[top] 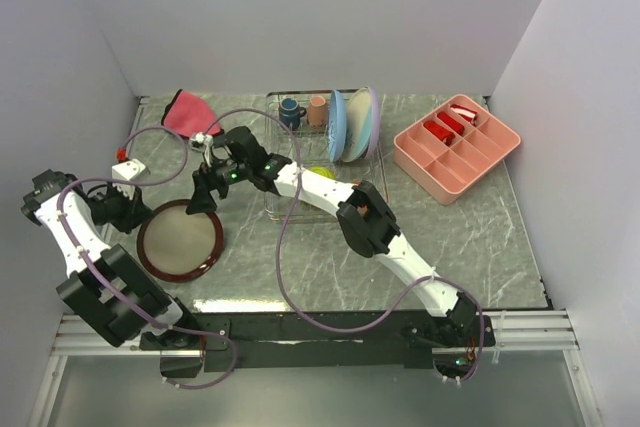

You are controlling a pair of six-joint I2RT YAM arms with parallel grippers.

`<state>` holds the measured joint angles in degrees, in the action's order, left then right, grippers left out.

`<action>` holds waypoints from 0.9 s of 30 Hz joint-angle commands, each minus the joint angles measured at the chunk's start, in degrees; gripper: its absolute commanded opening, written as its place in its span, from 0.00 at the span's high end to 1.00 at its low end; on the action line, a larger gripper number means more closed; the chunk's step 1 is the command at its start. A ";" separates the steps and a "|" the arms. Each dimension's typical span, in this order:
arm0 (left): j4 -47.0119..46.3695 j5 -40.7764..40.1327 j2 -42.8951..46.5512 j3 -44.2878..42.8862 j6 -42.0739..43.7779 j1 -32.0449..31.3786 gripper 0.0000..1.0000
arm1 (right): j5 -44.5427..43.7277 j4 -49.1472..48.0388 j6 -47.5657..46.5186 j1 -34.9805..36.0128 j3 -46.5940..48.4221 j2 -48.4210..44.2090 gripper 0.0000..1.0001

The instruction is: Load the mixed dishes into the dish rack

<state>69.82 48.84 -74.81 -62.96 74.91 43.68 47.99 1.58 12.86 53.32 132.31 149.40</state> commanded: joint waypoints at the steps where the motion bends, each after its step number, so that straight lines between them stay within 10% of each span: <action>1: 1.99 5.30 0.01 -2.87 1.02 -0.35 0.99 | 2.90 -7.11 2.43 0.91 1.55 1.51 0.11; 27: 0.23 7.94 0.71 -4.11 -1.43 -0.35 0.99 | 6.51 -6.95 3.05 2.31 -1.26 1.43 0.58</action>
<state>71.22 51.57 -76.12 -66.81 75.66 43.46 53.19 -2.96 15.59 54.76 131.52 153.18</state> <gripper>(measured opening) 0.063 0.465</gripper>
